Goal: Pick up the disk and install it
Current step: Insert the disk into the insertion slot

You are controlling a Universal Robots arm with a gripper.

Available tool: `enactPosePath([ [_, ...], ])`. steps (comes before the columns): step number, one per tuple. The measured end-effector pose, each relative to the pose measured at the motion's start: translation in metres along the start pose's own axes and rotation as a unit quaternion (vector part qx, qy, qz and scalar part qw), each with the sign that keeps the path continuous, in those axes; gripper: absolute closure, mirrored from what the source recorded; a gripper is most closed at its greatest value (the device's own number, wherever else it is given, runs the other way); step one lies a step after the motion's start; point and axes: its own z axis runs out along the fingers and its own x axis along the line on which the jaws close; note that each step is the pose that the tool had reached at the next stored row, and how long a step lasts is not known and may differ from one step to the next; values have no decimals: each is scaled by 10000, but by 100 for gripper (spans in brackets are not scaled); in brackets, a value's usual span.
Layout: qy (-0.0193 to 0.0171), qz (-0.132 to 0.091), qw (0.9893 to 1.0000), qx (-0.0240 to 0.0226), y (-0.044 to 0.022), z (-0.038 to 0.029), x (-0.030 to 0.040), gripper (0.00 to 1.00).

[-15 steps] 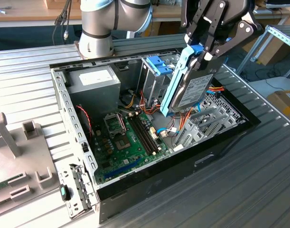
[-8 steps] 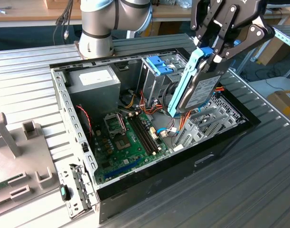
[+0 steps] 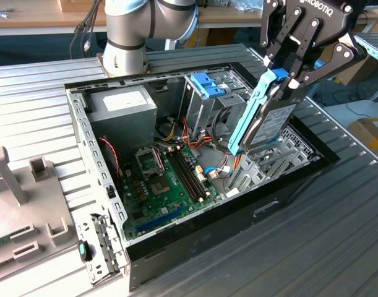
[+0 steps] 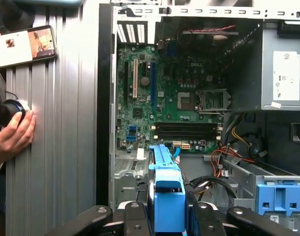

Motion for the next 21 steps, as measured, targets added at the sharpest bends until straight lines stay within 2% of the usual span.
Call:
enactPosePath([
  [3, 1, 2, 10000, 0, -73, 24, -1, 63],
  [4, 2, 2, 10000, 0, -149, 31, 1, 63],
  [8, 18, 2, 10000, 0, -269, 33, 1, 63],
  [11, 21, 2, 10000, 0, -439, 40, 3, 63],
  [12, 22, 2, 10000, 0, -465, 40, 3, 63],
  [18, 21, 6, 10000, 0, -510, 74, 7, 63],
  [19, 21, 63, 10000, 0, -513, 81, 8, 63],
  [21, 21, 103, 9999, 0, -569, 86, 8, 63],
])
